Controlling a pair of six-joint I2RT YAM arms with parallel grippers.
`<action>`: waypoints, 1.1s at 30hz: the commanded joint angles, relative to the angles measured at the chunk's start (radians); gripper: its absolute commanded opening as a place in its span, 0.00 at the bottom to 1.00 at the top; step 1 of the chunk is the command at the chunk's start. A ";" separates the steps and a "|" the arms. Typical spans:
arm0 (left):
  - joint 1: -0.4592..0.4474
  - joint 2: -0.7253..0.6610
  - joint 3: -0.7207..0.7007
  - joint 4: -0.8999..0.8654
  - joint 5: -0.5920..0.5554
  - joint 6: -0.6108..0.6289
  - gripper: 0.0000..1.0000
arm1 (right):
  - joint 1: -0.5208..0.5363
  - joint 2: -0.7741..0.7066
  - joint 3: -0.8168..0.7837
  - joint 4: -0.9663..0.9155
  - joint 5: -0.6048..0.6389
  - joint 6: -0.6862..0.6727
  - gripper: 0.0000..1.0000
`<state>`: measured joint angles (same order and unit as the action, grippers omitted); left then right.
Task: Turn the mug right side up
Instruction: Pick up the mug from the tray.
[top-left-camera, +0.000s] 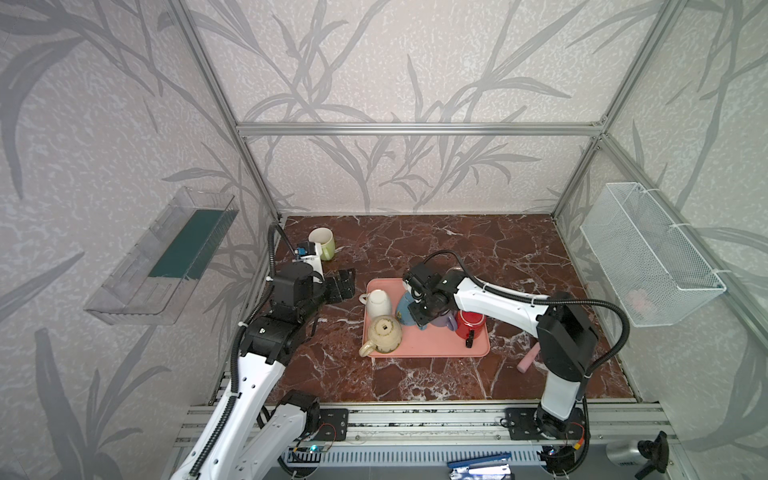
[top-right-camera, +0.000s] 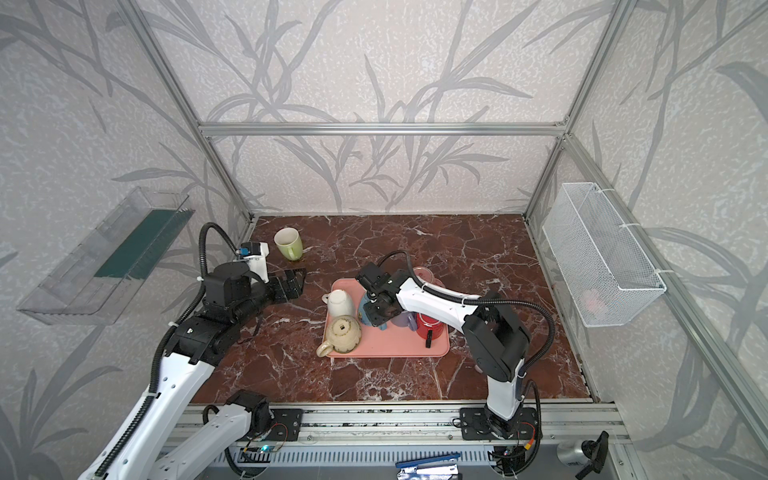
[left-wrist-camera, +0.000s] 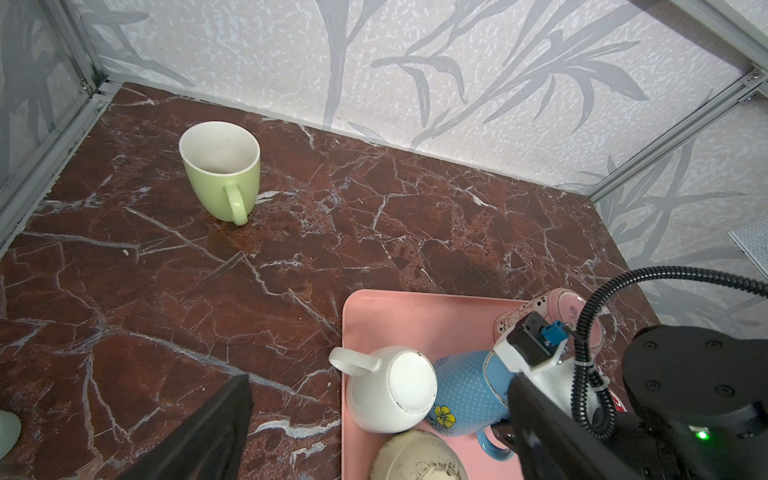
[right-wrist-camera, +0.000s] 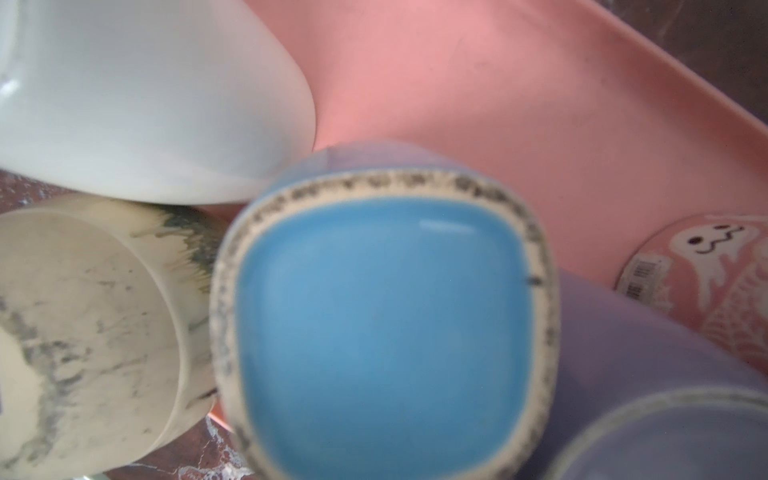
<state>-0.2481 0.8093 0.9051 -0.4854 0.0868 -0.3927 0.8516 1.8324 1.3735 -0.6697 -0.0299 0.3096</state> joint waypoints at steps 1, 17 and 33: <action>-0.005 0.005 -0.009 0.011 0.023 0.010 0.94 | -0.021 -0.084 -0.008 0.063 -0.063 0.011 0.00; -0.004 0.087 -0.002 0.086 0.158 -0.070 0.94 | -0.152 -0.355 -0.175 0.270 -0.222 0.030 0.00; -0.012 0.174 -0.076 0.303 0.456 -0.201 0.91 | -0.391 -0.598 -0.461 0.697 -0.506 0.284 0.00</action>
<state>-0.2516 0.9779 0.8654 -0.2897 0.4286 -0.5369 0.4919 1.2831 0.9344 -0.1570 -0.4309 0.5068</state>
